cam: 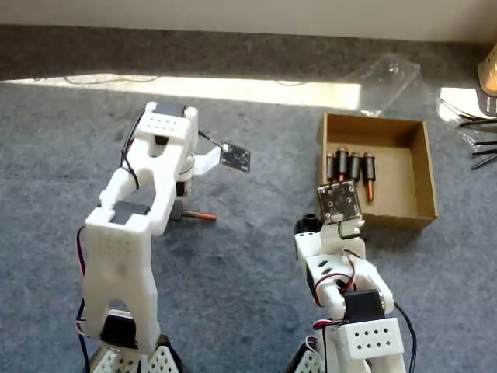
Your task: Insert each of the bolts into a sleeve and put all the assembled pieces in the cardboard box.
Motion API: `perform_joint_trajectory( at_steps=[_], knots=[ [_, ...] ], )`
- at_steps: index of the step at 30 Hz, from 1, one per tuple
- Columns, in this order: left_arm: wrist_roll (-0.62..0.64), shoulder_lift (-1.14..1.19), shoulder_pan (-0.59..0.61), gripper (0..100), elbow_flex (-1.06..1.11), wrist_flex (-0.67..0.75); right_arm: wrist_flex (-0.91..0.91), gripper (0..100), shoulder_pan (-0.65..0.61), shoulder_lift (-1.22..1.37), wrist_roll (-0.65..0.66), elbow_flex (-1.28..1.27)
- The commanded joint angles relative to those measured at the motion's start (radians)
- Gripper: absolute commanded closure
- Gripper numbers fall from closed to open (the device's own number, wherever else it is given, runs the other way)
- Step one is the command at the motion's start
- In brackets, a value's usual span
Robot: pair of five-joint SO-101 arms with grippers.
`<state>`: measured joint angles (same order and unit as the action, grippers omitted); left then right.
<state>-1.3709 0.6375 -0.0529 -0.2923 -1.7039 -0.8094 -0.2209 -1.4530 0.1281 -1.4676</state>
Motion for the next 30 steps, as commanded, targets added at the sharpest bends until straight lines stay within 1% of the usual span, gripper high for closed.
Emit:
perform_joint_trajectory(
  at_steps=[1,9,13,19,21,24,30],
  knots=[
    [-0.390,0.058,0.007,95,-0.160,-0.069,0.035,99.5,0.012,-0.015,0.018,0.007],
    [-0.384,0.068,0.012,95,-0.220,-0.069,0.035,99.5,0.010,-0.015,0.018,0.007],
    [-0.311,0.071,0.008,95,-0.278,-0.064,0.062,99.5,0.010,-0.015,0.018,0.004],
    [-0.307,0.071,0.008,95,-0.234,0.025,0.068,99.5,0.010,-0.015,0.020,-0.013],
    [-0.305,0.071,0.010,93,-0.220,0.049,0.068,99.5,0.010,-0.015,0.020,-0.013],
    [-0.256,0.071,0.008,91,-0.220,0.072,0.068,99.5,0.010,-0.015,0.020,-0.013],
    [-0.252,0.071,0.008,91,-0.220,0.078,0.068,99.5,0.010,-0.015,0.020,-0.013]
  ],
)
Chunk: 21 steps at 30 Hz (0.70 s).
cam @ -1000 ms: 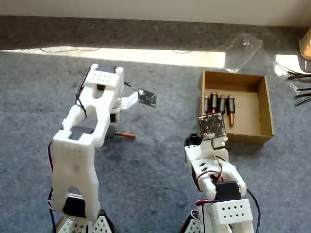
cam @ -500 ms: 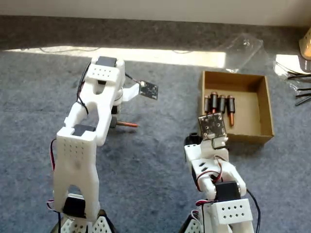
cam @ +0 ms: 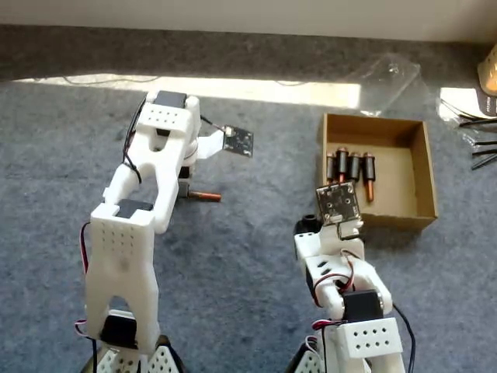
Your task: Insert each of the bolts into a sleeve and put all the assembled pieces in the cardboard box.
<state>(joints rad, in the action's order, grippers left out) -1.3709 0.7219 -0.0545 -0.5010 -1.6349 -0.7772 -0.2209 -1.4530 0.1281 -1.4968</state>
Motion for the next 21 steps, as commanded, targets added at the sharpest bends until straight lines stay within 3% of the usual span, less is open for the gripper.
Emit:
perform_joint_trajectory(
  at_steps=[1,7,9,16,21],
  knots=[
    [-0.250,-0.013,0.010,91,-0.015,0.009,0.036,99.5,0.010,-0.015,0.020,0.016],
    [-0.241,-0.025,0.012,92,-0.022,0.002,0.036,99.5,0.010,-0.015,0.020,0.015],
    [-0.180,-0.036,0.013,92,-0.053,0.002,0.036,99.5,0.010,-0.015,0.020,0.015],
    [0.129,-0.130,0.008,92,-0.111,-0.061,0.036,99.5,0.010,-0.015,0.020,0.015],
    [0.508,-0.196,0.007,92,-0.107,-0.092,0.036,99.5,0.010,-0.015,0.020,0.015]
  ],
)
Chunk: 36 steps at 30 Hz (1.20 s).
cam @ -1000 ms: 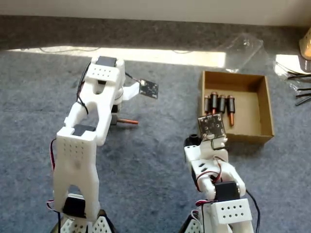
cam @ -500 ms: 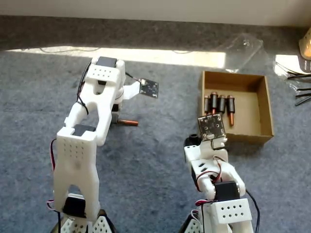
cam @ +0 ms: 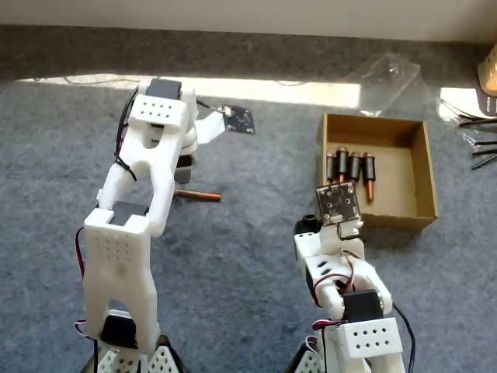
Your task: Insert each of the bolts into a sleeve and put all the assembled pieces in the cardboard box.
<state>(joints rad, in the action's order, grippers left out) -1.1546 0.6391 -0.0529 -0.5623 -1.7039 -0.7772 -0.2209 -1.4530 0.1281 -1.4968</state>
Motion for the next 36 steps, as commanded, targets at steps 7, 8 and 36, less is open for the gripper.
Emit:
perform_joint_trajectory(
  at_steps=[7,8,36],
  knots=[
    [1.146,-0.154,0.010,92,-0.050,-0.023,0.036,99.5,0.010,-0.015,0.020,0.015],
    [1.260,-0.156,0.010,92,-0.050,-0.026,0.036,99.5,0.010,-0.015,0.020,0.015],
    [2.492,-0.147,0.004,91,0.124,0.026,0.036,99.5,0.010,-0.015,0.020,0.013]
  ],
)
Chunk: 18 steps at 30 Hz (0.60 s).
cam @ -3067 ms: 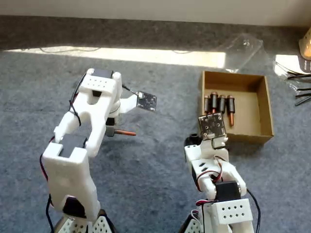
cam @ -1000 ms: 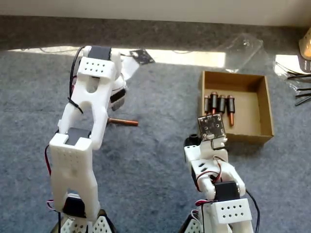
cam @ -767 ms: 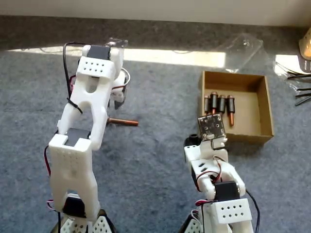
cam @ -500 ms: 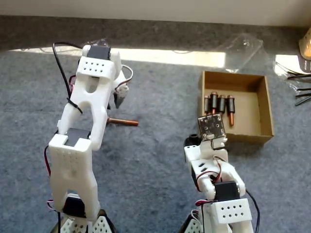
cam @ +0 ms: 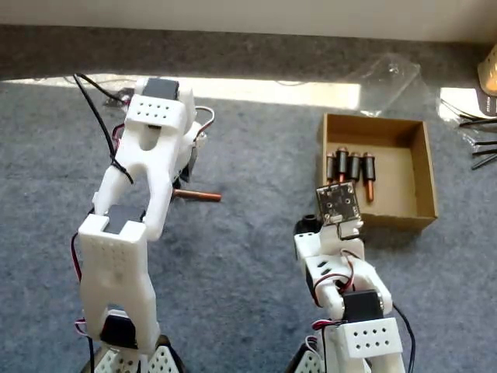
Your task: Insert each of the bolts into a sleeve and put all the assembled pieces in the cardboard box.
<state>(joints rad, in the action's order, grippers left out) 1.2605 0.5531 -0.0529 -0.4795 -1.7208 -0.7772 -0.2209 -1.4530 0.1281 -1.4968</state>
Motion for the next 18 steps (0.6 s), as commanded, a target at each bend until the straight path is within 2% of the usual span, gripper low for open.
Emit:
perform_joint_trajectory(
  at_steps=[1,11,18],
  knots=[
    [0.080,-0.062,0.004,91,0.050,0.058,0.036,99.5,0.010,-0.015,0.020,0.013],
    [0.081,-0.031,0.005,91,0.131,0.210,0.036,99.5,0.010,-0.015,0.020,0.013],
    [0.081,-0.022,0.013,91,0.157,0.199,0.036,99.5,0.010,-0.015,0.020,0.013]
  ],
)
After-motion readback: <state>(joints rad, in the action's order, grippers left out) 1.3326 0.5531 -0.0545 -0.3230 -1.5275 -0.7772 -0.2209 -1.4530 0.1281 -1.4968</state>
